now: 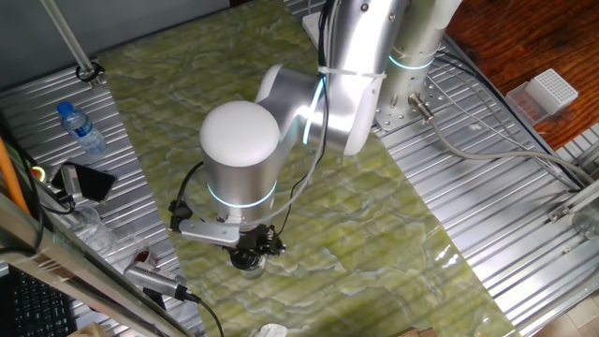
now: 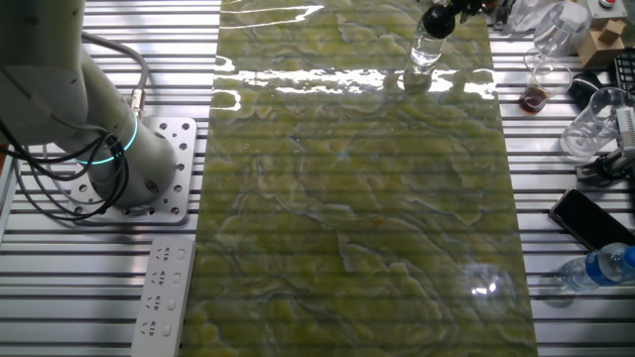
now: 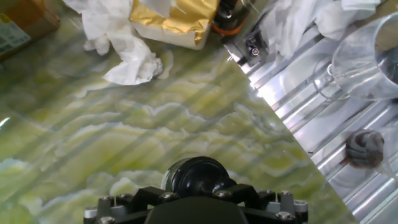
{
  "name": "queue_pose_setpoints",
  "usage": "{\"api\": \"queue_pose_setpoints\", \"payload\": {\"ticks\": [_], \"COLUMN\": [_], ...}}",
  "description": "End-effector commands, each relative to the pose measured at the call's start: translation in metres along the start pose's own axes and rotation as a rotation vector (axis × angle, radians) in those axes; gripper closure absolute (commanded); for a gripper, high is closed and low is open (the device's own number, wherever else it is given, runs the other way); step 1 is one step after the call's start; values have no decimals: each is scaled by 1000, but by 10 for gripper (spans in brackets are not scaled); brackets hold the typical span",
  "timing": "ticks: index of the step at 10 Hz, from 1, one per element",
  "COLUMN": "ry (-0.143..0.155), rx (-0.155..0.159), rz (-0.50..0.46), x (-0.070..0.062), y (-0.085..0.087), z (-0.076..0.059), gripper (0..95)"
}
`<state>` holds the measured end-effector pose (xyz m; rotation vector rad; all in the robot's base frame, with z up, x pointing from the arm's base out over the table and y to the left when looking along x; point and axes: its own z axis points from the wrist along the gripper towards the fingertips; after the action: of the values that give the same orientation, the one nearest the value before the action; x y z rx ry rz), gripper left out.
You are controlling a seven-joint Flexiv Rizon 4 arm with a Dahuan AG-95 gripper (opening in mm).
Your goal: Unscrew the lid from the jar
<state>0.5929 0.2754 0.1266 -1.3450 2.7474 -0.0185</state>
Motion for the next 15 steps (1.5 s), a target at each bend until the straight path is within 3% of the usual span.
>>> {"api": "queue_pose_setpoints", "payload": {"ticks": [1, 2, 3, 5, 6, 7, 8, 9, 10, 13, 15], "ry": [10, 22, 30, 37, 48, 49, 54, 55, 54, 51, 44], "rx": [10, 11, 11, 11, 22, 24, 26, 25, 23, 15, 8], "rz": [139, 187, 216, 281, 361, 386, 424, 434, 442, 427, 410], "x": [-2, -2, -3, -3, -2, -1, 3, 6, 9, 24, 41], "y": [-1, -1, -1, -1, -1, -1, -3, -4, -5, -2, 4], "z": [-16, -24, -30, -36, -37, -37, -40, -41, -43, -49, -51], "gripper": [190, 190, 380, 380, 570, 570, 760, 760, 950, 950, 950]}}
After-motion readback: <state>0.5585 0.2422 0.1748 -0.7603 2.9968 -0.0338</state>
